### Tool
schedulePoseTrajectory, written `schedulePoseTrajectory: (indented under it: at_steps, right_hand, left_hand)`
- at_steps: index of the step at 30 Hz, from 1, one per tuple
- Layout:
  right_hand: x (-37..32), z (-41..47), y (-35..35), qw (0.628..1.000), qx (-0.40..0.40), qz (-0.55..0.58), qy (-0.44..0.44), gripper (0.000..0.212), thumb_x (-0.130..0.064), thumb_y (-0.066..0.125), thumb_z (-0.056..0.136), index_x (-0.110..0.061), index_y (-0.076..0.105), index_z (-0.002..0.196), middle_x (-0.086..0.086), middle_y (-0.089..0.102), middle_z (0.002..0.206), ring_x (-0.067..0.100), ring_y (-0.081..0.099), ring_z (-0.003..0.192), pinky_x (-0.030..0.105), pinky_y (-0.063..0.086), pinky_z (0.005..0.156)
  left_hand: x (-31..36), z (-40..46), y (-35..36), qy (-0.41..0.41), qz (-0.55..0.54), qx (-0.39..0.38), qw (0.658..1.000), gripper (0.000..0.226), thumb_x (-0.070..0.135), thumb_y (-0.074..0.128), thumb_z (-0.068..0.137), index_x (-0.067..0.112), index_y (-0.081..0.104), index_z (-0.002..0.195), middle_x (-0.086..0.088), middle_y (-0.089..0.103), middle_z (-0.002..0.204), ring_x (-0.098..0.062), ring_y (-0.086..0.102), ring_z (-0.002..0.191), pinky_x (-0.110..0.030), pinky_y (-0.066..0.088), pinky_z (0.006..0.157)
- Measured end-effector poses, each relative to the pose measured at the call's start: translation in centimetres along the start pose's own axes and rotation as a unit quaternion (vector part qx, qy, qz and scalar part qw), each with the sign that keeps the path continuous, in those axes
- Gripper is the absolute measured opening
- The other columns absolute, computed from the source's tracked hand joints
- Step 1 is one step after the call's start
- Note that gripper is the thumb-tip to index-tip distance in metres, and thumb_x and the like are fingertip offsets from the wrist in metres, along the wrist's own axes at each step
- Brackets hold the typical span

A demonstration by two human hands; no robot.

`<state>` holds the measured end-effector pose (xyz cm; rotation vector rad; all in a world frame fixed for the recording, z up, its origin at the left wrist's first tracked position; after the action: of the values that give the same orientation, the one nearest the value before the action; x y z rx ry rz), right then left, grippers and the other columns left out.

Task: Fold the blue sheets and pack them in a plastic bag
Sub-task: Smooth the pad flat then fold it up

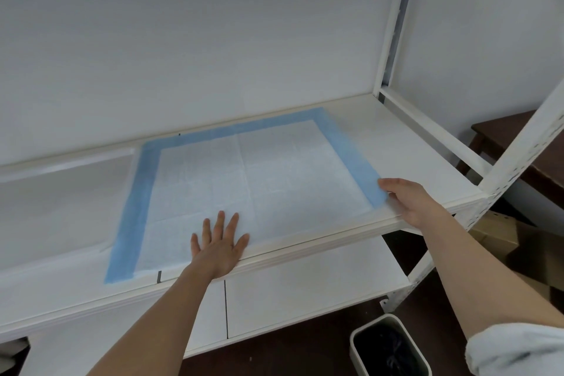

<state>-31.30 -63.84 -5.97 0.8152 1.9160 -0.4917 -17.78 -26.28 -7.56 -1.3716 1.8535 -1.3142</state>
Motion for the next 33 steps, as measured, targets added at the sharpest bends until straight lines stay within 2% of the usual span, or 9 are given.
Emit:
schedulePoseTrajectory:
  at_steps: [5,8,10,18,22,25,28,30,33]
  right_hand:
    - [0.3,-0.5,-0.3,0.995,-0.025,-0.083,-0.040,0.008,-0.021,0.067,0.088,-0.015,0.062,0.091,0.008,0.066,0.096,0.020,0.060,0.081,0.033,0.048,0.074]
    - [0.3,-1.0,-0.7,0.991,-0.061,-0.111,-0.047,0.019,-0.018,0.070,0.085,-0.013,0.063,0.101,0.008,0.070,0.095,0.025,0.065,0.084,0.038,0.051,0.081]
    - [0.4,-1.2,-0.8,0.987,-0.067,-0.131,-0.056,0.013,-0.015,0.068,0.086,-0.012,0.065,0.099,0.009,0.070,0.095,0.025,0.065,0.083,0.038,0.051,0.081]
    - [0.6,-0.9,-0.8,0.961,0.032,-0.234,-0.147,0.012,-0.022,0.060,0.092,-0.012,0.066,0.090,0.002,0.054,0.071,0.018,0.048,0.067,0.024,0.039,0.056]
    - [0.8,-0.3,-1.4,0.928,0.109,-0.308,-0.180,0.013,-0.022,0.061,0.091,-0.011,0.067,0.087,-0.001,0.056,0.071,0.020,0.053,0.073,0.027,0.037,0.068]
    - [1.0,0.1,-2.0,0.907,0.194,-0.327,-0.178,0.013,-0.019,0.057,0.091,-0.011,0.064,0.084,0.008,0.062,0.082,0.031,0.059,0.090,0.027,0.035,0.075]
    - [0.8,-0.3,-0.6,0.892,0.232,-0.332,-0.202,0.010,-0.014,0.054,0.090,-0.011,0.064,0.089,0.013,0.065,0.091,0.035,0.058,0.094,0.032,0.040,0.078]
    - [0.9,-1.2,2.1,0.869,0.218,-0.358,-0.262,0.013,-0.009,0.057,0.085,-0.011,0.067,0.094,0.017,0.064,0.094,0.037,0.057,0.095,0.034,0.039,0.082]
    - [2.3,-3.5,8.2,0.845,0.095,-0.385,-0.358,0.022,-0.008,0.059,0.084,-0.007,0.066,0.105,0.015,0.061,0.109,0.035,0.053,0.106,0.028,0.032,0.092]
  left_hand:
    - [0.0,0.0,0.0,0.001,-0.001,-0.002,1.000,0.063,0.060,0.011,0.096,0.040,-0.018,0.147,0.009,-0.032,0.153,-0.023,-0.028,0.142,-0.049,-0.012,0.116]
    - [0.0,0.1,-0.1,0.000,-0.001,-0.001,1.000,0.062,0.060,0.012,0.096,0.040,-0.018,0.147,0.009,-0.032,0.153,-0.023,-0.028,0.142,-0.048,-0.012,0.116]
    - [0.0,0.0,0.0,0.000,0.000,-0.002,1.000,0.063,0.060,0.012,0.096,0.040,-0.018,0.147,0.009,-0.032,0.153,-0.023,-0.028,0.142,-0.048,-0.012,0.116]
    - [0.0,0.0,0.0,0.001,-0.001,0.000,1.000,0.062,0.060,0.012,0.096,0.040,-0.018,0.147,0.009,-0.031,0.153,-0.022,-0.028,0.142,-0.048,-0.012,0.116]
    - [0.1,0.0,0.0,0.005,0.001,0.002,1.000,0.062,0.060,0.011,0.096,0.040,-0.018,0.147,0.009,-0.031,0.153,-0.023,-0.028,0.142,-0.048,-0.012,0.116]
    - [0.0,0.0,0.0,0.004,0.002,0.001,1.000,0.062,0.060,0.011,0.096,0.040,-0.019,0.146,0.009,-0.032,0.153,-0.023,-0.028,0.142,-0.048,-0.012,0.116]
    - [0.0,0.1,0.0,0.007,0.000,0.001,1.000,0.062,0.060,0.011,0.096,0.040,-0.019,0.146,0.009,-0.032,0.153,-0.023,-0.028,0.142,-0.048,-0.013,0.116]
    - [0.1,0.1,0.1,0.008,0.001,0.001,1.000,0.062,0.060,0.011,0.096,0.041,-0.019,0.146,0.010,-0.032,0.153,-0.023,-0.028,0.142,-0.048,-0.013,0.116]
    - [0.0,0.0,0.1,0.011,-0.004,0.000,1.000,0.063,0.062,0.013,0.095,0.041,-0.018,0.147,0.010,-0.031,0.153,-0.022,-0.028,0.142,-0.048,-0.013,0.116]
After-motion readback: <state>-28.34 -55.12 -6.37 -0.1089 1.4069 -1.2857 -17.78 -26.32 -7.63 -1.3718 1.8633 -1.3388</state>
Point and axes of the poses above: each hand's wrist, its own z-axis towards the middle knuckle, its own y-axis out of the palm, x = y × z, the point moved 2 cm from there along z, towards the middle knuckle
